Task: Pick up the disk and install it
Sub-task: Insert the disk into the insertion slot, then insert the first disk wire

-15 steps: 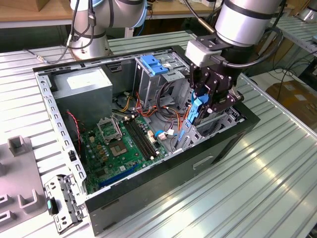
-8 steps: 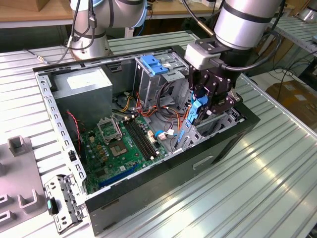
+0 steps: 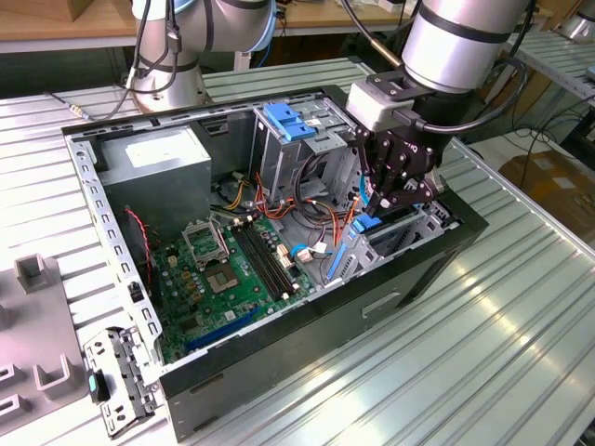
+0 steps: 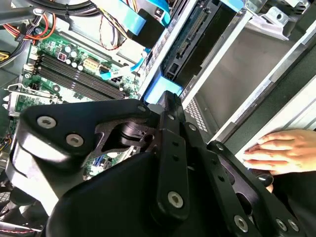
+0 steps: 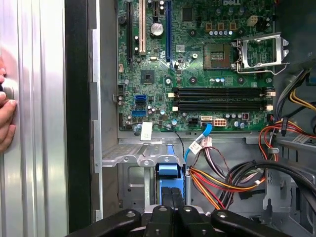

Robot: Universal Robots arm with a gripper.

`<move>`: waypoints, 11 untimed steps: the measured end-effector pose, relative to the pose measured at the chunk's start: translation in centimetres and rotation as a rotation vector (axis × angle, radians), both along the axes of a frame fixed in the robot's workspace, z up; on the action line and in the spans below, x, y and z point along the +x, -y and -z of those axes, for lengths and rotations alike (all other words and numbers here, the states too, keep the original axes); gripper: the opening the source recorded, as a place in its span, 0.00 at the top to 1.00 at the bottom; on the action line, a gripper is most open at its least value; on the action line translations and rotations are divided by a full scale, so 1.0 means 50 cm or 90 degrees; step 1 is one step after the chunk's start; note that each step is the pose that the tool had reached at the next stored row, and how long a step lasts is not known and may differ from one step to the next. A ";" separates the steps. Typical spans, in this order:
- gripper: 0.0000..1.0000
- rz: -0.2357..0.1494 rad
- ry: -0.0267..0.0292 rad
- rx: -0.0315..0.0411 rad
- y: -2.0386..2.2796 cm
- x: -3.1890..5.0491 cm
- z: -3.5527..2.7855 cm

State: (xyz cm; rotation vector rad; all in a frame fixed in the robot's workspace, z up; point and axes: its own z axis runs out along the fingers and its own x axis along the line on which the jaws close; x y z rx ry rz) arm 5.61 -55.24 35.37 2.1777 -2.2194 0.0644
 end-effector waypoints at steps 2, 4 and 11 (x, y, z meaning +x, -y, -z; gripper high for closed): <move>0.89 0.000 0.0000 0.0000 0.0000 0.000 0.000; 0.89 0.000 0.0000 0.0000 0.0000 0.000 0.000; 0.89 0.000 0.0000 0.0000 0.0000 0.000 0.001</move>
